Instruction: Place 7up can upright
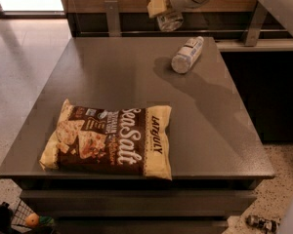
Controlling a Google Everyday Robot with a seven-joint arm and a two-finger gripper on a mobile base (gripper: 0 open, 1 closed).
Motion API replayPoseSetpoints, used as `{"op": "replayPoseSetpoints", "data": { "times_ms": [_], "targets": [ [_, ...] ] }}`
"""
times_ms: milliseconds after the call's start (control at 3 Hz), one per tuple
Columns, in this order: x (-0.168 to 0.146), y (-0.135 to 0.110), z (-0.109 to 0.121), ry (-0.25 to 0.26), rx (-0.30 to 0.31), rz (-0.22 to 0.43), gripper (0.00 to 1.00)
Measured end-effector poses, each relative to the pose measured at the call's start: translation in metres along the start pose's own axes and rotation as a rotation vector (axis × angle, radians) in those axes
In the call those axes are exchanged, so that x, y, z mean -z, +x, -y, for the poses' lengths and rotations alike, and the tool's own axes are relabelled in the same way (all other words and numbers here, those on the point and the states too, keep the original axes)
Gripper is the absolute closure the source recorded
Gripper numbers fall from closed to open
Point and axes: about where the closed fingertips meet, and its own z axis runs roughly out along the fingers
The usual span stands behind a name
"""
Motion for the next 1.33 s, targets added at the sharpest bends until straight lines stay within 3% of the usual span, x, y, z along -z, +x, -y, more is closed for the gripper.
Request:
{"op": "replayPoseSetpoints", "data": {
  "times_ms": [333,667,1000,1333],
  "targets": [
    [-0.022,-0.015,0.02,-0.155,-0.05,0.165,1.0],
    [-0.034,-0.023,0.001,-0.334,0.002,0.234,1.0],
    [-0.036,-0.018,-0.025,-0.455,0.138,0.284,1.0],
    [-0.042,-0.006,-0.046,-0.525,0.298,0.32,1.0]
  ]
}}
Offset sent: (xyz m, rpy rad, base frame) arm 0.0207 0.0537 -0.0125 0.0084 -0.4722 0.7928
